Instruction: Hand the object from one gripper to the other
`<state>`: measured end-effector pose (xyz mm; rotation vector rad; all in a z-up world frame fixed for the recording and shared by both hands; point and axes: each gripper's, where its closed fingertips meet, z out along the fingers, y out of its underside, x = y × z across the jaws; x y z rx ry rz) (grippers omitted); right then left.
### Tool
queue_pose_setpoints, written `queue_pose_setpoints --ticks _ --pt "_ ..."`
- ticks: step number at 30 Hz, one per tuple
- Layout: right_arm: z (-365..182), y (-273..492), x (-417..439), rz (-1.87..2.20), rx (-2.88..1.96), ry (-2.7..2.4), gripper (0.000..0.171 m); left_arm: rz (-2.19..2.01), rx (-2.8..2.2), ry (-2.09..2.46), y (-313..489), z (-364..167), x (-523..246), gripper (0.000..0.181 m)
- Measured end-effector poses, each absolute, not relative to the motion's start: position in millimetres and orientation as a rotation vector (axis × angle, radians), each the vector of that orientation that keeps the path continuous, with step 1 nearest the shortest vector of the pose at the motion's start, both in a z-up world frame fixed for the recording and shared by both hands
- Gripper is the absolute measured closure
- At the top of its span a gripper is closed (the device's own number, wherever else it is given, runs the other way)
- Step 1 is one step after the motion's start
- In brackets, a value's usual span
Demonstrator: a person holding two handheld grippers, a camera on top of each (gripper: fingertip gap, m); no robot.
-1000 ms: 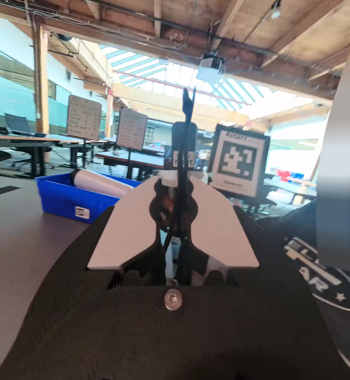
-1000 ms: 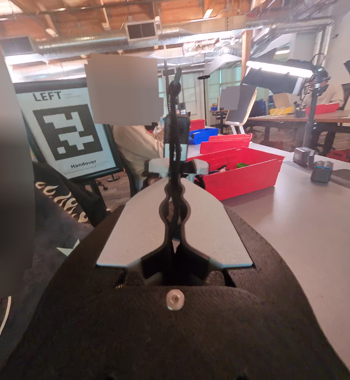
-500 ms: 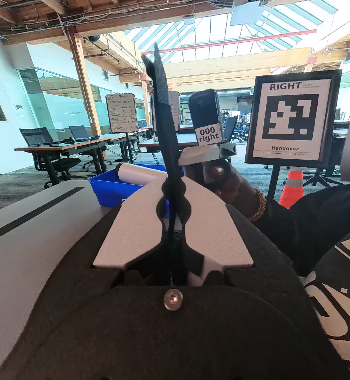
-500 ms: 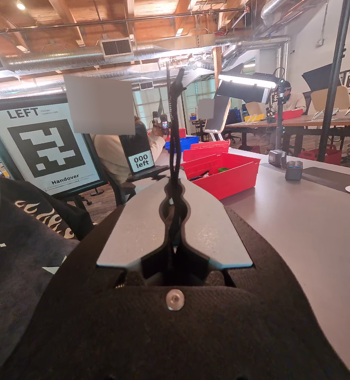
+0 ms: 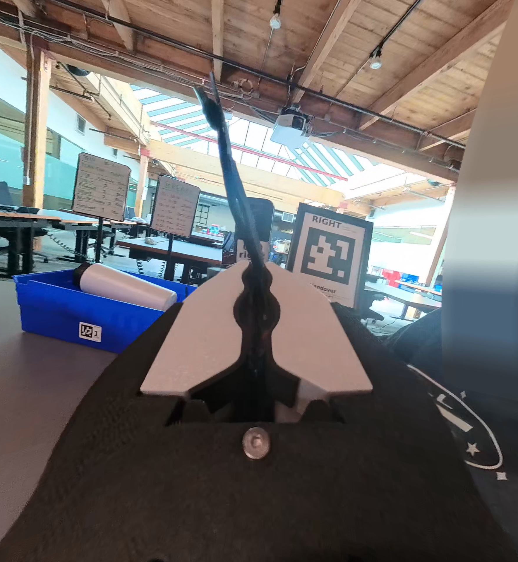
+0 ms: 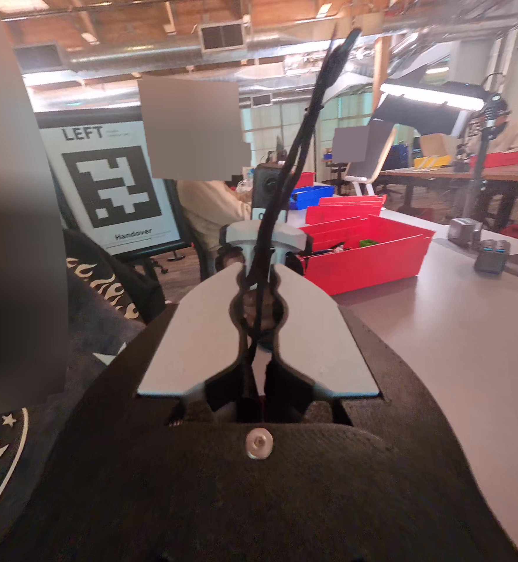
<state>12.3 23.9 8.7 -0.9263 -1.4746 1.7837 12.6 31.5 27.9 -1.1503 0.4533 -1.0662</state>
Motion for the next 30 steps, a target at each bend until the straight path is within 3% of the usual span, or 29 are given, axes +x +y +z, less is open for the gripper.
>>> queue_pose_setpoints --ticks 3,9,20,30 --pt "9 22 12 1.783 -0.901 -1.471 0.166 -1.125 -1.134 0.447 29 30 14 0.171" --pt "21 35 15 1.788 -0.916 -1.357 0.166 -1.053 -1.177 0.461 34 24 10 0.157" --pt "28 52 15 1.687 -0.969 -1.227 0.167 -0.591 -1.269 0.473 53 12 11 0.158" --pt "28 48 14 1.699 -0.970 -1.232 0.166 -0.720 -1.268 0.502 47 12 18 0.178"
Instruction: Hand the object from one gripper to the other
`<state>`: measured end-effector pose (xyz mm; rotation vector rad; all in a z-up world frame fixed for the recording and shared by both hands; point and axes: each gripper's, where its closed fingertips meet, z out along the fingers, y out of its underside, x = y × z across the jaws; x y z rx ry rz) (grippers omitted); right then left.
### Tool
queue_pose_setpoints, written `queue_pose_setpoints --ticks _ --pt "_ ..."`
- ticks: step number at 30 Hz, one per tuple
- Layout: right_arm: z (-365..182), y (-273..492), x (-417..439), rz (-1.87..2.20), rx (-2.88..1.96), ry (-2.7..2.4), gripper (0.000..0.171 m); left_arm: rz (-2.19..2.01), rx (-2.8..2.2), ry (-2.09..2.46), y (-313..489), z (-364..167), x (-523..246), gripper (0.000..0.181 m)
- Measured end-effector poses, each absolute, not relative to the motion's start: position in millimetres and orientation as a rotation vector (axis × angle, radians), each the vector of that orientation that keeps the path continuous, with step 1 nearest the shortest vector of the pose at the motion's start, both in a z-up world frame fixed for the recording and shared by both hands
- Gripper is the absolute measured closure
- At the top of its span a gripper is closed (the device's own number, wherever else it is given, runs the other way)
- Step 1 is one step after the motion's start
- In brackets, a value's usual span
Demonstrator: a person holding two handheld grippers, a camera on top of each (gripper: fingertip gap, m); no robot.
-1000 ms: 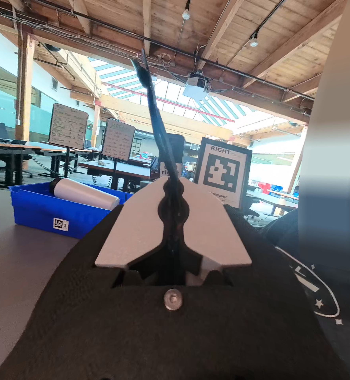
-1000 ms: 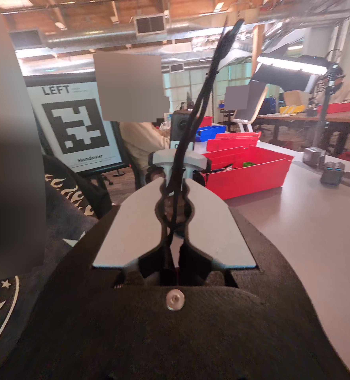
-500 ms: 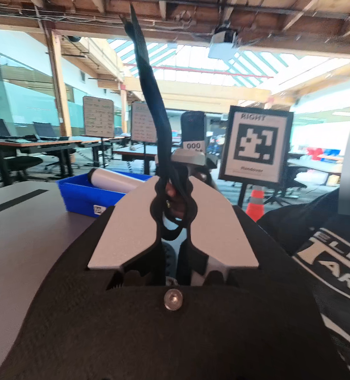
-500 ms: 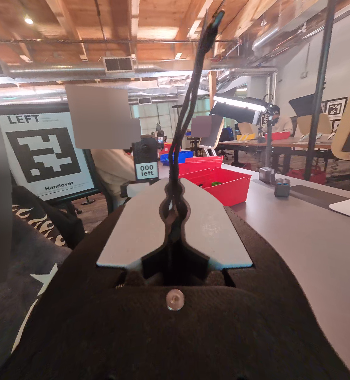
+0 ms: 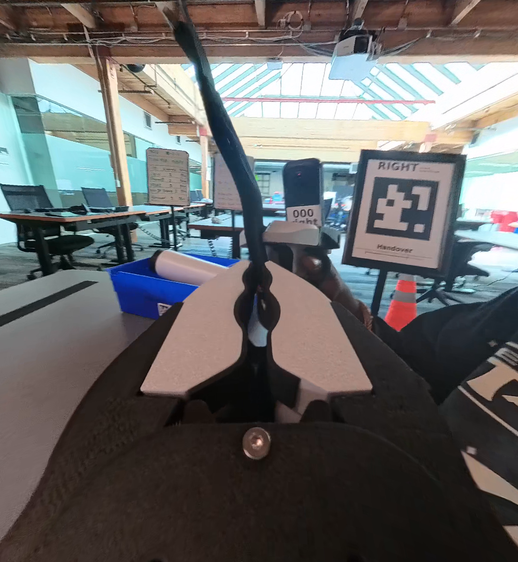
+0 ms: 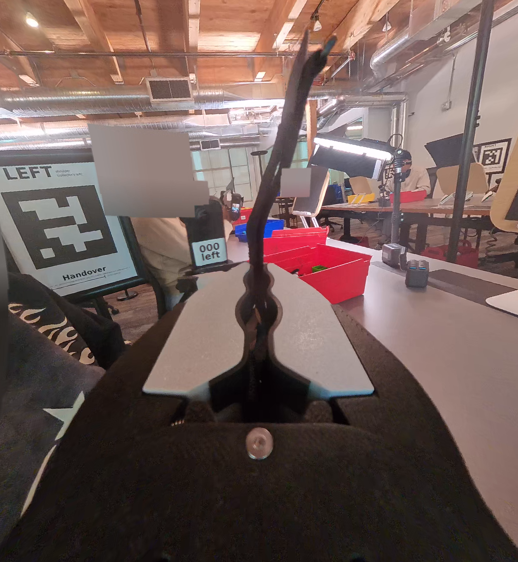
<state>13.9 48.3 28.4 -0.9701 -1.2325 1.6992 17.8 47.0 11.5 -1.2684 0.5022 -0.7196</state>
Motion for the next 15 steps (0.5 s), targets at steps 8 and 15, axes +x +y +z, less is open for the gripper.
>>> queue_pose_setpoints --ticks 8,15 --pt "16 36 15 1.705 -0.931 -1.408 0.139 -1.037 -1.160 0.397 37 27 9 0.177" --pt "9 27 10 1.674 -0.901 -1.455 0.151 -0.965 -1.171 0.387 39 27 6 0.177"
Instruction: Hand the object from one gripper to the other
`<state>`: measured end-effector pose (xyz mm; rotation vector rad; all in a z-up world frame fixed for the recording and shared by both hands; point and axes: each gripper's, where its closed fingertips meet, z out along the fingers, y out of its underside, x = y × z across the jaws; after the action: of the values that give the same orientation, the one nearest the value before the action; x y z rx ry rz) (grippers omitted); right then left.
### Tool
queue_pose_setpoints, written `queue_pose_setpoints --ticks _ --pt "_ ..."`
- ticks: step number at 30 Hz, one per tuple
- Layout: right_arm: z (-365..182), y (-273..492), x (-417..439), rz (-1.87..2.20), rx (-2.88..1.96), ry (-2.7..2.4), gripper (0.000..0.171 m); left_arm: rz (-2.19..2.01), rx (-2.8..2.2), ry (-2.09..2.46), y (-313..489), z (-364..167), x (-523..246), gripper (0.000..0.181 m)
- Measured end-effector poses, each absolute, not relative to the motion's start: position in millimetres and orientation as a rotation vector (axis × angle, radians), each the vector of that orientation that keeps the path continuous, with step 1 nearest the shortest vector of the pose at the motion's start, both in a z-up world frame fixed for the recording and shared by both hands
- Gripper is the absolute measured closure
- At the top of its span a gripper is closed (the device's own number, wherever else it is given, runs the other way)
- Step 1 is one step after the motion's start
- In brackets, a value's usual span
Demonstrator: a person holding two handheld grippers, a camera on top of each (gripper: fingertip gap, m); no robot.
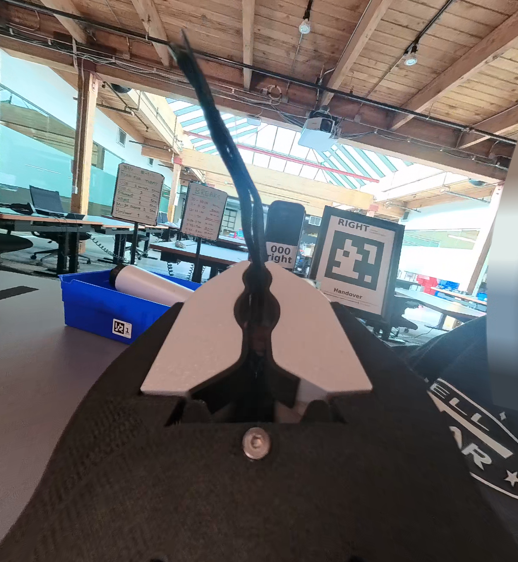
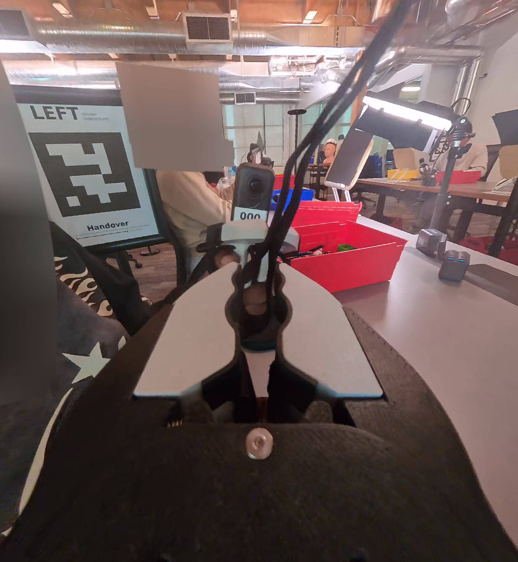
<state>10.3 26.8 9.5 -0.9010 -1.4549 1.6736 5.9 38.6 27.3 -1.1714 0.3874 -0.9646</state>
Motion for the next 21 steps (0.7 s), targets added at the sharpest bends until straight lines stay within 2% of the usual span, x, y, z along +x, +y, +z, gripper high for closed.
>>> queue_pose_setpoints --ticks 4,6,10,15,17,21 --pt "9 27 10 1.675 -0.901 -1.453 0.154 -0.950 -1.173 0.388 38 28 6 0.177" --pt "9 27 10 1.671 -0.894 -1.448 0.163 -0.958 -1.163 0.395 37 29 8 0.177" --pt "11 29 11 1.672 -0.893 -1.445 0.166 -0.961 -1.154 0.409 35 31 10 0.174" --pt "19 33 15 1.704 -0.878 -1.384 0.166 -0.928 -1.223 0.503 35 20 14 0.153" --pt "22 35 18 1.725 -0.881 -1.377 0.166 -0.882 -1.270 0.560 36 11 18 0.152" --pt "22 33 20 1.748 -0.890 -1.396 0.167 -0.823 -1.274 0.600 37 7 23 0.157"
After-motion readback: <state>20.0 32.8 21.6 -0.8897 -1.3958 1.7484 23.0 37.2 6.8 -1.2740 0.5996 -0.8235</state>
